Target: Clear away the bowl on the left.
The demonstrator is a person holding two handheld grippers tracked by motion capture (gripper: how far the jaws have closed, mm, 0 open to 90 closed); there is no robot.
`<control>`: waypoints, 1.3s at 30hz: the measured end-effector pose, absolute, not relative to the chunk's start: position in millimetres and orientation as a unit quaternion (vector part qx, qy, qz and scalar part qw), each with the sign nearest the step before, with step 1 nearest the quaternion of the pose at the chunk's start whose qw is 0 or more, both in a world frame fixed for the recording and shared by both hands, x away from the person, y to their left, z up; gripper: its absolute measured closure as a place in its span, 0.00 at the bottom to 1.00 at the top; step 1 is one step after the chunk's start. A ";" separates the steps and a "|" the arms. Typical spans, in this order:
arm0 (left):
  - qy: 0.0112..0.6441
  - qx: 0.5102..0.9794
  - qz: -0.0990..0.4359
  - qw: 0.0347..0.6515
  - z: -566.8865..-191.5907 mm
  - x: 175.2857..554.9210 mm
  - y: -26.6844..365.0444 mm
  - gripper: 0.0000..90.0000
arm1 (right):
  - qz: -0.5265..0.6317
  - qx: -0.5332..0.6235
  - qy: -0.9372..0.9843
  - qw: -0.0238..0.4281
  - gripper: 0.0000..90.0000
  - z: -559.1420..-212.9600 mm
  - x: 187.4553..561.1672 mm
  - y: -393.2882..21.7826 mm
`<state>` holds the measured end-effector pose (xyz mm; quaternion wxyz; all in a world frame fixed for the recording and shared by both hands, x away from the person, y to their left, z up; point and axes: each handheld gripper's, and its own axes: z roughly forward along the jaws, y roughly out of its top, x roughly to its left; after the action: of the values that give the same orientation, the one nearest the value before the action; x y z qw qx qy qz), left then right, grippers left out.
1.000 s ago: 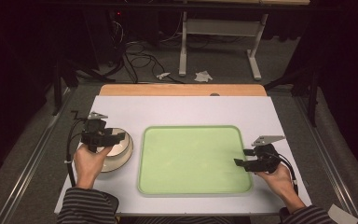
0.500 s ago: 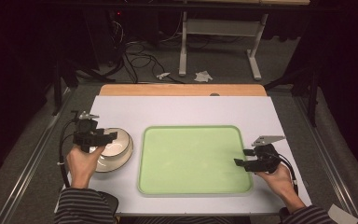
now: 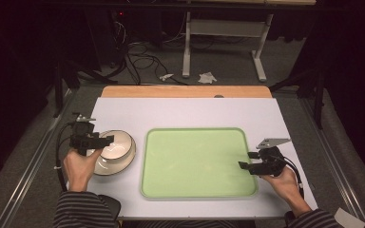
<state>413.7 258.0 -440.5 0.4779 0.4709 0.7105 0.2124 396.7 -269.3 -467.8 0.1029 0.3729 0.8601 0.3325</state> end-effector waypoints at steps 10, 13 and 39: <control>0.735 0.453 0.219 0.455 -449.0 416.9 271.0 0.40 | 0.333 0.372 0.861 0.102 0.46 -467.8 397.1 -270.1; 0.740 0.450 0.213 0.452 -452.3 418.2 272.9 0.40 | 0.332 0.373 0.860 0.101 0.46 -467.8 397.0 -270.0; 0.769 0.470 0.172 0.399 -482.8 429.9 270.7 0.57 | 0.332 0.371 0.861 0.101 0.46 -468.7 396.9 -268.6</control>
<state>429.9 270.7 -482.8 0.3987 0.4699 0.7685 0.1720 396.9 -268.6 -468.7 0.1014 0.3710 0.8612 0.3324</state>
